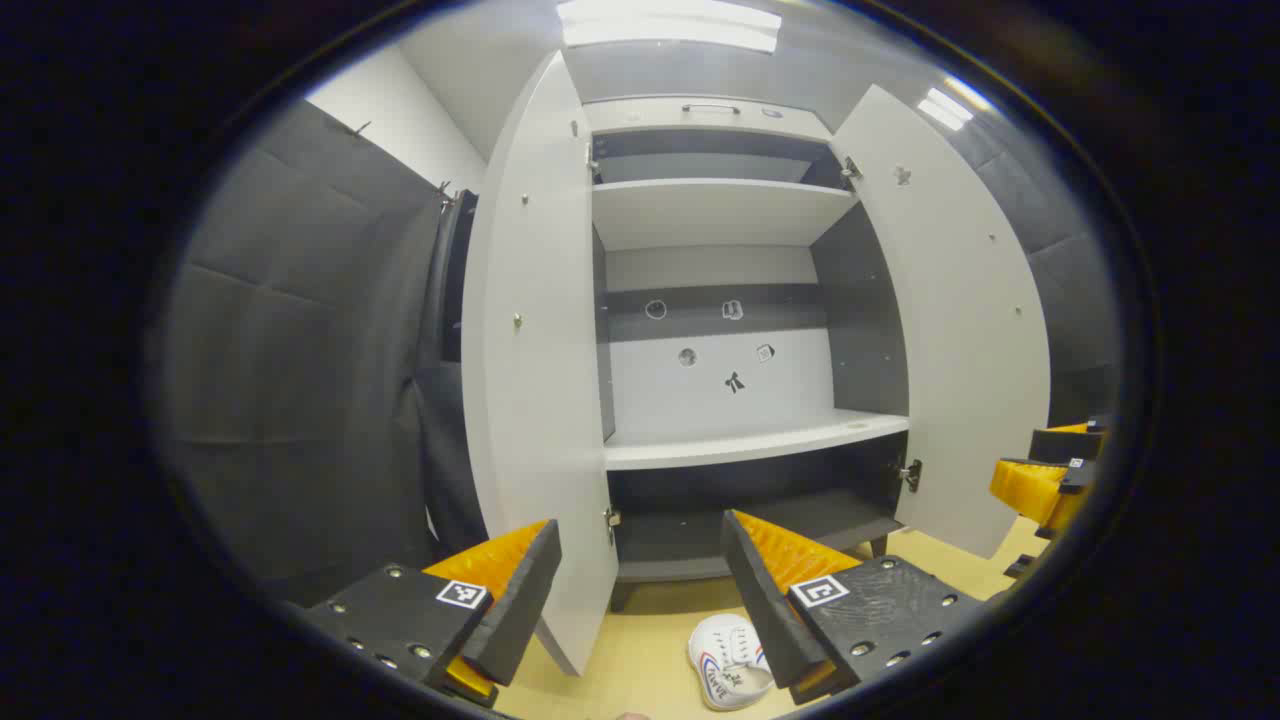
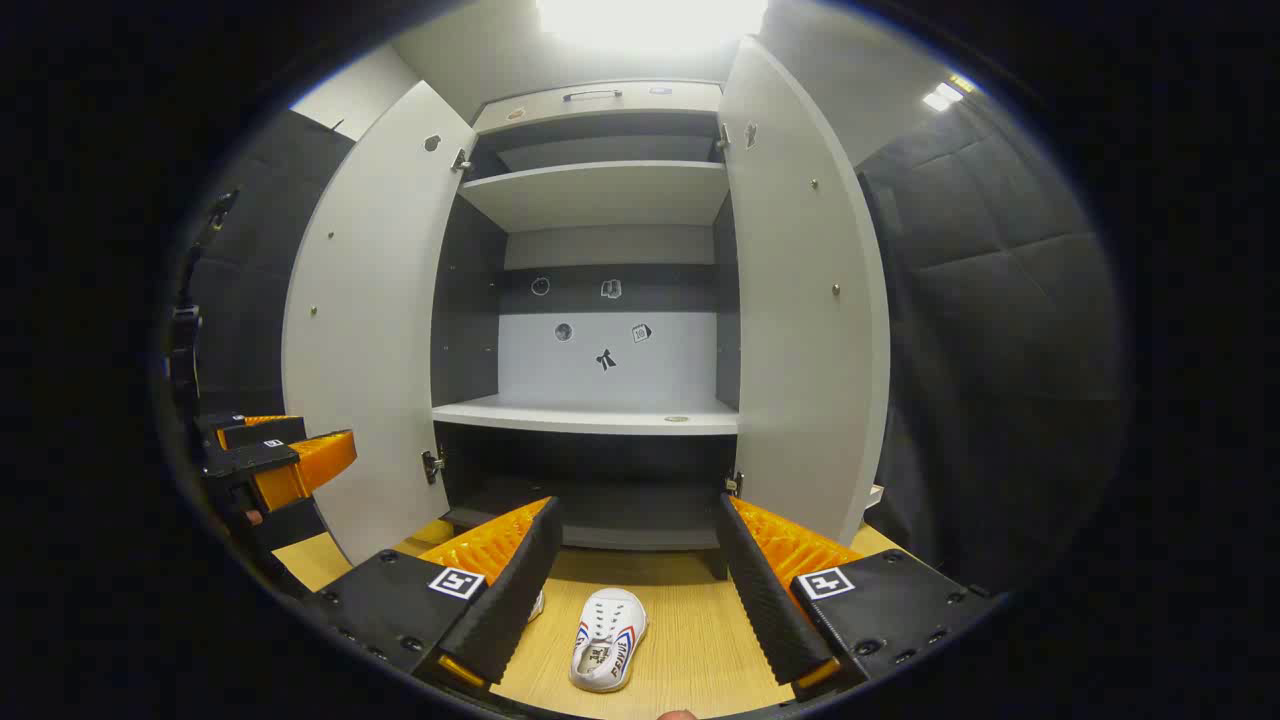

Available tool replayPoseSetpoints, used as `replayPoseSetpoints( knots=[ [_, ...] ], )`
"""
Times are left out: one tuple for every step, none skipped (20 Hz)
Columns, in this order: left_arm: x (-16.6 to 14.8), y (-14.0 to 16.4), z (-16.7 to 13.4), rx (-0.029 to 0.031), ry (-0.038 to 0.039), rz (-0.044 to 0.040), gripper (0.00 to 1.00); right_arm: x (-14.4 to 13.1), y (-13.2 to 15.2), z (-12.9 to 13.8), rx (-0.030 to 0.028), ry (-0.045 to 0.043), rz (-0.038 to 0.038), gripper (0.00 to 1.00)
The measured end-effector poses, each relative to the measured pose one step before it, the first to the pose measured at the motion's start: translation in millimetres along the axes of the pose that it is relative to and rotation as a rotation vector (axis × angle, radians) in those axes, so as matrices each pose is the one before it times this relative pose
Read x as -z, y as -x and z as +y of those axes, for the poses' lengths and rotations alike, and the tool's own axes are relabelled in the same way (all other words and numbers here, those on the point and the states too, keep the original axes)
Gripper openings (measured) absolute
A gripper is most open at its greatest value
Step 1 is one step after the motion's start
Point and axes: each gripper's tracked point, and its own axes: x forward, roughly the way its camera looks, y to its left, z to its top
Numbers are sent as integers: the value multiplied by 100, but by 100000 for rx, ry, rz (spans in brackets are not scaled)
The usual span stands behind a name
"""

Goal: Grab one shoe with the right hand and put it into the shoe cabinet, grab the other shoe with the left hand and put it into the shoe cabinet; then close the right door with the right hand and the left door with the left hand.

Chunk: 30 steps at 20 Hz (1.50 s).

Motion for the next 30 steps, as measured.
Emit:
replayPoseSetpoints(
  knots=[
    [-131, -38, 135, -166, -343, -229, 93, 8, -173, 28, -136, -98, 7, 96],
    [-31, 34, -64, 5, -44, -167, 93, -108, -150, 50, -51, 131, -207, 98],
    [-66, -18, -10, -12, 106, -83, 93, -42, -136, 43, -109, 12, -203, 98],
    [107, -24, -18, -33, -5, 111, 93, -119, -173, 79, -305, -121, -136, 98],
    [4, 16, 10, -8, -231, 157, 93, -61, -218, 141, -347, -225, -280, 98],
    [141, -57, 86, -300, -230, 99, 93, 15, -194, 127, -267, -14, -23, 98],
    [-8, -67, 85, -176, -74, 93, 93, 111, -148, 109, -424, 366, 426, 98],
    [96, 40, -30, -137, 27, 95, 93, 246, -200, 61, -450, 516, 592, 98],
    [-70, 25, 10, -163, -58, -103, 93, 144, -104, 65, -223, 474, 450, 98],
    [68, -106, 31, -136, -85, -93, 93, 109, -120, -30, -168, 189, 243, 98],
    [-46, -73, 13, -81, -15, 30, 93, 24, -73, 12, -126, -43, 226, 98],
    [82, -24, -20, -52, 20, 46, 93, 151, -28, -13, -199, -54, 252, 98],
    [5, -55, -9, -115, 26, 140, 93, 49, -134, 16, -182, 91, 273, 98],
    [6, -46, 11, -120, -83, -71, 93, 118, -171, -34, -94, 142, 267, 98],
    [-103, -91, 11, -157, -184, -158, 93, 39, -182, 9, -222, 46, 243, 98],
    [-27, -80, -32, -46, -247, -203, 93, 160, -178, 2, -260, -93, 232, 96],
    [-142, -8, 11, -103, -400, -280, 93, 88, -293, 31, -381, -113, 392, 98],
    [-72, -37, -14, -64, -512, -315, 93, 379, -406, 105, -539, 68, 1136, 97],
    [-203, -26, 45, -202, -615, -311, 93, 413, -429, 100, -619, 106, 1304, 97],
    [-129, -151, 57, -269, -492, -233, 93, 246, -427, 49, -397, 367, 832, 98],
    [-108, 46, 90, -271, -242, -97, 93, 90, -471, 116, -378, 468, 270, 98],
    [-81, 84, 137, -426, -166, -50, 93, 386, -392, 167, -781, 323, 478, 98],
    [-80, 96, 245, -571, -45, 93, 93, 402, -624, 255, -877, 302, 1215, 98],
    [73, 114, 187, -449, -35, 88, 93, 626, -892, 351, -1035, 400, 2174, 97],
    [-96, 134, 224, -686, -161, 188, 93, 749, -751, 355, -1087, 173, 2494, 97],
    [62, 62, 257, -696, -314, 166, 93, 824, -685, 356, -1398, -55, 2811, 97],
    [-3, 140, 386, -889, -315, 208, 93, 932, -725, 406, -1271, -322, 3044, 97],
    [74, 154, 261, -793, -222, 160, 93, 1081, -623, 391, -1311, -525, 3426, 98],
    [-46, 122, 350, -1025, -241, 276, 93, 992, -678, 330, -1250, -561, 3307, 98],
    [212, 138, 383, -966, -129, 453, 93, 929, -645, 365, -1288, -523, 2965, 98]
  ],
)
